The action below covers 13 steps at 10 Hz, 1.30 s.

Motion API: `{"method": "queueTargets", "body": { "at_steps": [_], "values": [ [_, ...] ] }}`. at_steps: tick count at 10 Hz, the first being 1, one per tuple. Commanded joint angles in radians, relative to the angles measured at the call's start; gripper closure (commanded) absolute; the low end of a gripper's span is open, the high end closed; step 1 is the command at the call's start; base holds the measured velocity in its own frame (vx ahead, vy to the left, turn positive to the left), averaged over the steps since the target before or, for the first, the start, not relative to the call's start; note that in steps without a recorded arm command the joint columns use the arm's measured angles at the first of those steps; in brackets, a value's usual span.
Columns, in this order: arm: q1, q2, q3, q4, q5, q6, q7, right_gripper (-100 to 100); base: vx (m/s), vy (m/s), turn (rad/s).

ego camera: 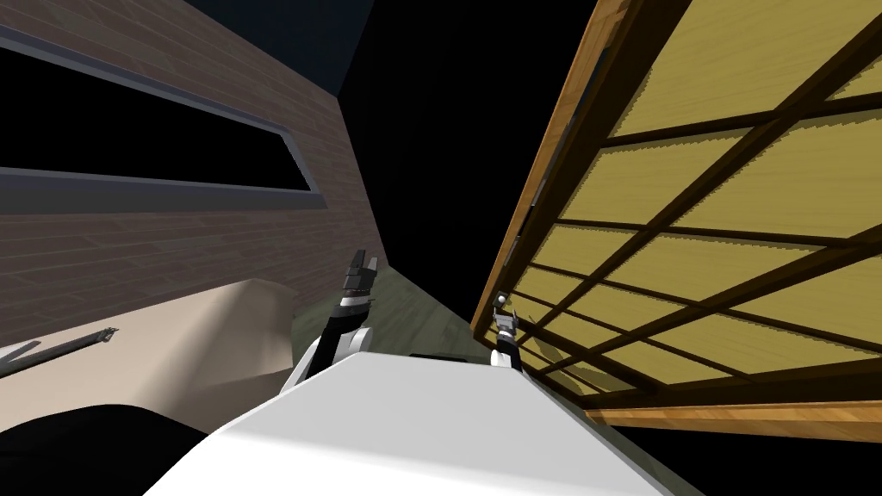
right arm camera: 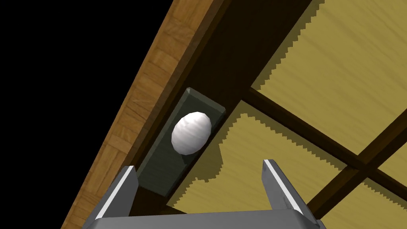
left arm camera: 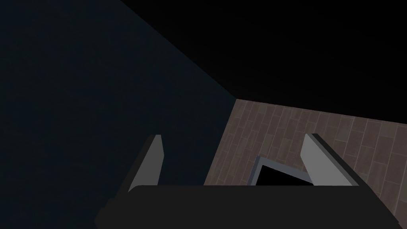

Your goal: Pull the door open

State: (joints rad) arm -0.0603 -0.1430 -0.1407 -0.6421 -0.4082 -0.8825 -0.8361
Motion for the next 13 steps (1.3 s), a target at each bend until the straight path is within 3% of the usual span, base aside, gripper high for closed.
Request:
{"method": "queueTargets", "body": {
  "at_steps": [1,4,13],
  "values": [
    [-0.004,0.006,0.009,-0.001,-0.029,0.001,-0.05,-100,-0.068,-0.008,0.089],
    [-0.007,0.009,0.014,-0.001,-0.047,0.001,-0.108,-100,-0.053,-0.008,0.027],
    [-0.024,0.03,0.046,0.0,-0.149,0.003,-0.355,-100,-0.053,-0.008,0.044]
  ]
}}
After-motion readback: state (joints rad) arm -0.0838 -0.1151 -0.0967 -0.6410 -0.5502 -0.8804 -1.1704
